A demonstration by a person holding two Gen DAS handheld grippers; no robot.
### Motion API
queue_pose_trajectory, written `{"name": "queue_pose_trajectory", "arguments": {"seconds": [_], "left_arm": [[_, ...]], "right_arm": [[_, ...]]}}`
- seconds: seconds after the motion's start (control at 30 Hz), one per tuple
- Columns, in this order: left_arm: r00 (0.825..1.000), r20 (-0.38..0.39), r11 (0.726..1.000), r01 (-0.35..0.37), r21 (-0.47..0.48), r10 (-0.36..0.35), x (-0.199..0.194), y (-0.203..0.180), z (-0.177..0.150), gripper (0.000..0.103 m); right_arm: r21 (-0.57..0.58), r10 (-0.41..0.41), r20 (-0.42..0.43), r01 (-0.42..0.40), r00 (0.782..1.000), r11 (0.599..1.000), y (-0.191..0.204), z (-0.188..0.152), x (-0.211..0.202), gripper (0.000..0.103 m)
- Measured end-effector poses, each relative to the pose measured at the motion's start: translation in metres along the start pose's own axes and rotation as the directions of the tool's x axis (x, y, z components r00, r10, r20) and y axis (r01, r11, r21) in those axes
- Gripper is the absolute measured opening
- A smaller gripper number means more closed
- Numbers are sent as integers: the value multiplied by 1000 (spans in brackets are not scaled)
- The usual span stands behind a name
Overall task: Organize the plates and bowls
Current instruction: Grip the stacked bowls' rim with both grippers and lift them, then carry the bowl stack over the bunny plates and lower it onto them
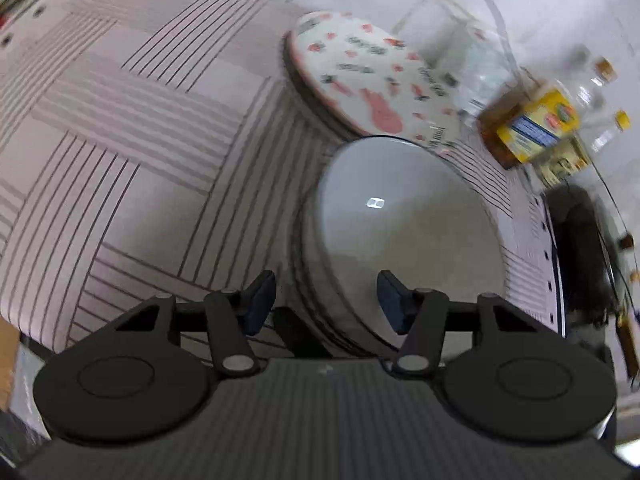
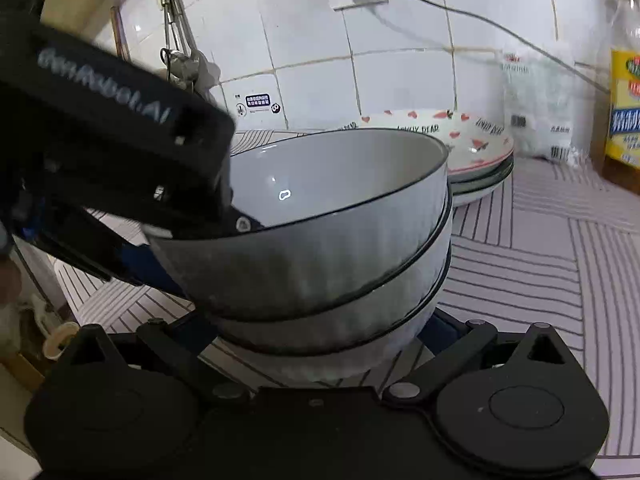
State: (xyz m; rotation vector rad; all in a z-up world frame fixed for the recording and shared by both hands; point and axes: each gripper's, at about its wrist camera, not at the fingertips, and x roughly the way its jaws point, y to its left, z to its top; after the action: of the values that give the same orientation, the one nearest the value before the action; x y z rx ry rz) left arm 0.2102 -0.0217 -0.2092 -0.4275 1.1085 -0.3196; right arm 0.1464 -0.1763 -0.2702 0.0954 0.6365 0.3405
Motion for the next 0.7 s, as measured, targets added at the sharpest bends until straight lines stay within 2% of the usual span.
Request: {"name": "queue_pose_trajectory", "arguments": {"seconds": [0.07,0.17,0.33,0.43,0.7], "left_arm": [[1000,0,998,29,-58,-29,4,7,2,57],[999,14,998,51,-43,-50,6,7,3,49],[998,5,996,67,-62,-66,4,9,2,45],[998,-18,997,68,-24,-68,3,5,2,46],[998,-27,997,59,46,-58,-1,-7,3,46]], "right_arm": [[-7,11,4,-11,1000,1000,-1,-1,0,102],[-20,32,8,-31,999,999,-4,-2,0,102],[-18,50,-30,-50,998,999,-5,3,-1,101],[-22,89,-58,-91,994,996,-12,7,-4,101],[-3,80,-48,-81,996,997,-12,2,-12,100]]}}
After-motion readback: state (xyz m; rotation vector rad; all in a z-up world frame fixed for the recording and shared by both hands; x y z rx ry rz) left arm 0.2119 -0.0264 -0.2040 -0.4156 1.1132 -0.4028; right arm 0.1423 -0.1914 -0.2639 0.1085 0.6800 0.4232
